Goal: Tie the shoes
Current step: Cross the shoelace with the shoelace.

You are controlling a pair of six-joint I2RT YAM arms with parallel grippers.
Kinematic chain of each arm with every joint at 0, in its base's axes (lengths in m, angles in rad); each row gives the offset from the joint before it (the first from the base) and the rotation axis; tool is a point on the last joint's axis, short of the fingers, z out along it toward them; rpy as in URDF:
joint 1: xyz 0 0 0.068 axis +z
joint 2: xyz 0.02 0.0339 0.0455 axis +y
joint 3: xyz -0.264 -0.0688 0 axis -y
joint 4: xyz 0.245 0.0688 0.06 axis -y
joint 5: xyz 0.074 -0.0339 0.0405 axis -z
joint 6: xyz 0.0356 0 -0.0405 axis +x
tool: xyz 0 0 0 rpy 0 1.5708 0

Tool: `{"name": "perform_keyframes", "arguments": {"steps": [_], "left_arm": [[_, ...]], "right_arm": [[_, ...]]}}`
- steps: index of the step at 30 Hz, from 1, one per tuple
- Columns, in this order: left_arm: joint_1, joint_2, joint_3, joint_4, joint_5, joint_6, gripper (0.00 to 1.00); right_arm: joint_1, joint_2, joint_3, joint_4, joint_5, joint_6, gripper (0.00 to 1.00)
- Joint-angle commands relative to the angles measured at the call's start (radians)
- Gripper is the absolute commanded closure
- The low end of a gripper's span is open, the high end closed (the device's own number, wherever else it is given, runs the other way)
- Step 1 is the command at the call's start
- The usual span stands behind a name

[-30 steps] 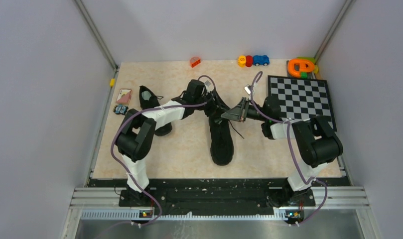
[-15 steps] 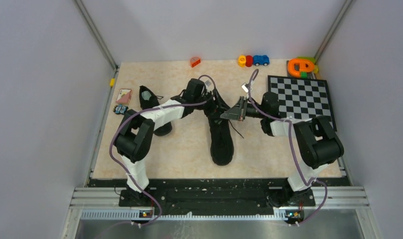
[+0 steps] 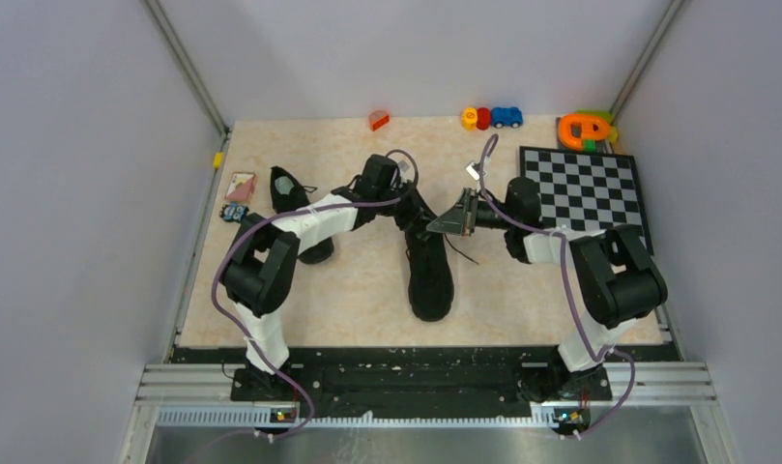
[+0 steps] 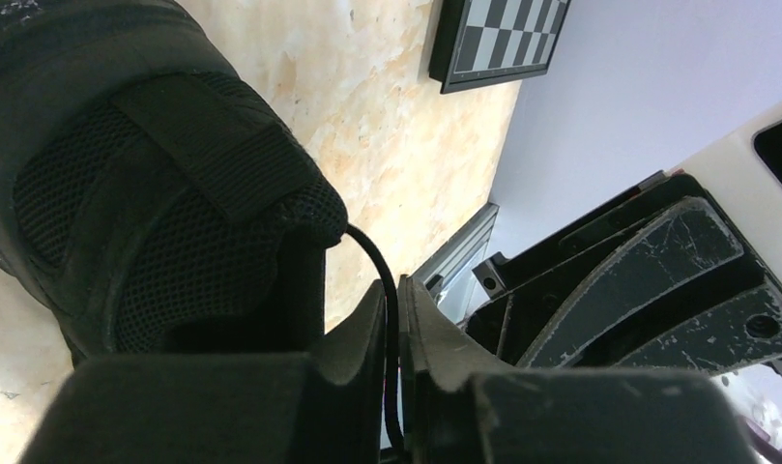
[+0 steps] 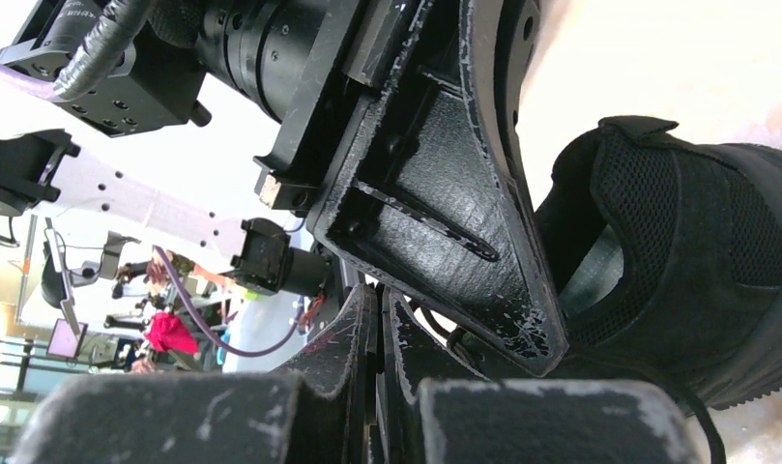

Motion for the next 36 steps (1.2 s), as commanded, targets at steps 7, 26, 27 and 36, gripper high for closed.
{"name": "perform_keyframes", "arguments": {"steps": [7, 26, 27, 36], "left_arm": [[0.010, -0.038, 0.025, -0.005, -0.014, 0.056, 1.00], [0.070, -0.240, -0.152, 0.088, -0.133, 0.099, 1.00], [0.065, -0.248, -0.168, 0.113, -0.138, 0.097, 1.00], [0.010, -0.290, -0.241, 0.217, -0.224, 0.098, 1.00]], "right_arm": [[0.013, -0.070, -0.007, 0.061, -0.008, 0.001, 1.00], [-0.014, -0.037, -0.081, 0.205, 0.026, 0.141, 1.00], [-0.015, -0.036, -0.079, 0.193, 0.031, 0.138, 1.00], [-0.015, -0.036, -0.062, 0.116, 0.075, 0.124, 1.00]]}}
